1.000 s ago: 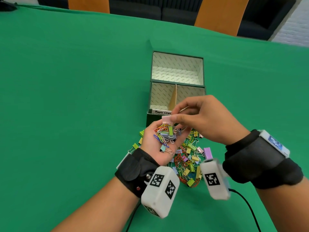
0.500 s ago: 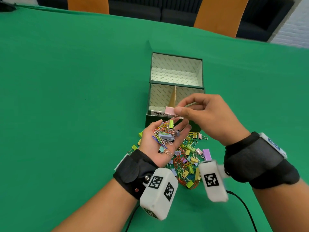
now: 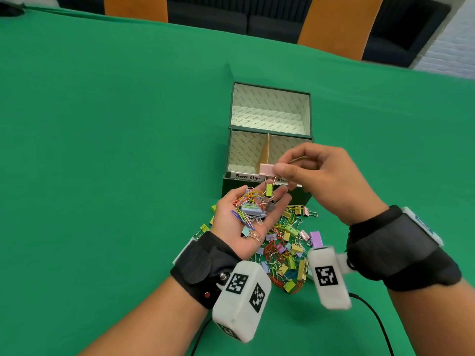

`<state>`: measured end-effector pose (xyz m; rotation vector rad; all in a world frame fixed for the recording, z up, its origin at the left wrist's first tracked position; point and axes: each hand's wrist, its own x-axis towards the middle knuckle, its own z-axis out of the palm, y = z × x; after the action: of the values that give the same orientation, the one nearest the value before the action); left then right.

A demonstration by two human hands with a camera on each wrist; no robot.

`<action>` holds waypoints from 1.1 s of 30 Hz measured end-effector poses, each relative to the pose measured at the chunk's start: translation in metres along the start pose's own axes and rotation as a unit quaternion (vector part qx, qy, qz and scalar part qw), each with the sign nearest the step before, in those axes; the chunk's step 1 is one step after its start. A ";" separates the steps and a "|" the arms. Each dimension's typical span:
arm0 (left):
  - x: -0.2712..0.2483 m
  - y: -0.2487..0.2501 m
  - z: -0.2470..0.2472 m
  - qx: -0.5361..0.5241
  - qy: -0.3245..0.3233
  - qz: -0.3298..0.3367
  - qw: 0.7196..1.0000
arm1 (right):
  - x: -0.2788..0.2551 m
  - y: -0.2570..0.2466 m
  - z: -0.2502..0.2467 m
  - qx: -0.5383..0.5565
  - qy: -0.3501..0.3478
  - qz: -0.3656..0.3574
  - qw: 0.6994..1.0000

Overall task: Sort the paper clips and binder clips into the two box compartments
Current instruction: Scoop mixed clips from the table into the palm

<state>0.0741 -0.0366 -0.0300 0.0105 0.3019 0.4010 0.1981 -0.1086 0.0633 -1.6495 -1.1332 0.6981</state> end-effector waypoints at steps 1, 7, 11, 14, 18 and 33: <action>0.000 0.000 0.000 -0.007 0.000 -0.002 1.000 | 0.002 0.000 -0.002 -0.009 0.012 -0.009 1.000; 0.002 -0.001 -0.002 -0.011 0.001 0.001 1.000 | 0.021 -0.001 -0.020 -0.012 0.161 -0.049 0.986; 0.002 -0.002 -0.001 -0.011 0.002 0.005 1.000 | 0.034 0.008 -0.026 -0.078 0.209 -0.046 0.974; 0.002 -0.002 0.000 -0.008 -0.001 0.006 1.000 | 0.030 0.016 -0.023 -0.252 0.110 0.021 0.961; 0.002 0.000 0.001 0.000 0.006 0.009 1.000 | 0.019 0.010 -0.014 -0.332 0.072 0.005 0.941; -0.001 0.000 0.002 0.052 -0.013 0.027 0.998 | 0.003 -0.005 0.009 -0.445 -0.130 -0.013 0.886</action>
<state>0.0741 -0.0367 -0.0276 0.1250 0.2971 0.4383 0.1901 -0.1017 0.0650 -2.3287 -1.8401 0.3869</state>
